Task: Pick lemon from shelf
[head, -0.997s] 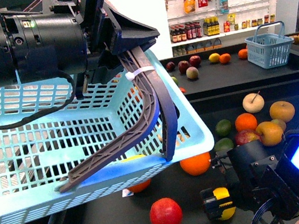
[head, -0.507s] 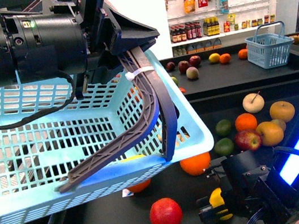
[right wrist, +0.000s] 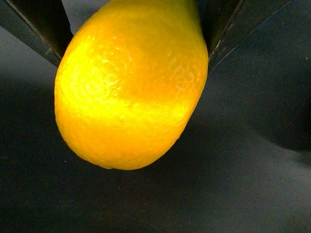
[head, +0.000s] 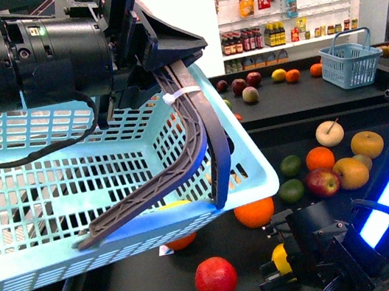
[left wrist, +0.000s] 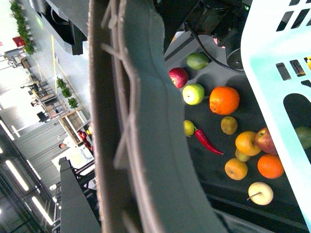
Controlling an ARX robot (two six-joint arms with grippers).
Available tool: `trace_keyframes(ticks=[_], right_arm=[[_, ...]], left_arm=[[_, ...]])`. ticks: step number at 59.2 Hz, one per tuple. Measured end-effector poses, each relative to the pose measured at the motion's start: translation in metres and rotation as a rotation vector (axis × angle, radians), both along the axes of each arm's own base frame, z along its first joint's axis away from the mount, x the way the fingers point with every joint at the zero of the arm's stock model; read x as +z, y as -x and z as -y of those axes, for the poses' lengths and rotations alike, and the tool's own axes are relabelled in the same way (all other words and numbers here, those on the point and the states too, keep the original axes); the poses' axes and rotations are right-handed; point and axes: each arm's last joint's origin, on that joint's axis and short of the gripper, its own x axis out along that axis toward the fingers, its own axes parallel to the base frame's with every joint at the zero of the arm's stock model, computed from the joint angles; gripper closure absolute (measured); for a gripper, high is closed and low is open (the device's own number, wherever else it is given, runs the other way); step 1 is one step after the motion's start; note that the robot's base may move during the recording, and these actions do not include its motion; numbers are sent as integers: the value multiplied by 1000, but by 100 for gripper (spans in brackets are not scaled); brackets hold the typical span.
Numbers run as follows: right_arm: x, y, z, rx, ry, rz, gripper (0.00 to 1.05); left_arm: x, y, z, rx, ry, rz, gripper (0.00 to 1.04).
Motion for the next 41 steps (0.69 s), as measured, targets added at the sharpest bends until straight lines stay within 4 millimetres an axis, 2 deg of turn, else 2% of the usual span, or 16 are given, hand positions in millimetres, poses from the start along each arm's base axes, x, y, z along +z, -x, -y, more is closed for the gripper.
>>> trace_keyframes(ticks=[6, 11, 17, 22, 30, 36, 41], right_arm=[[5, 4, 7, -34, -5, -11, 41], [23, 8, 24, -100, -30, -4, 41], [65, 8, 50, -195, -81, 66, 41], [93, 9, 63, -247, -116, 116, 41], [150, 22, 87, -341, -221, 202, 42], [189, 40, 95, -369, -352, 255, 42], [217, 54, 93, -338, -474, 284, 42]], left_arm=[[0, 0, 0, 0, 0, 0, 97], [0, 0, 0, 0, 0, 0, 97], [0, 0, 0, 0, 0, 0, 97], [0, 0, 0, 0, 0, 0, 97], [0, 0, 0, 0, 0, 0, 97], [0, 0, 0, 0, 0, 0, 97], [0, 0, 0, 0, 0, 0, 97]])
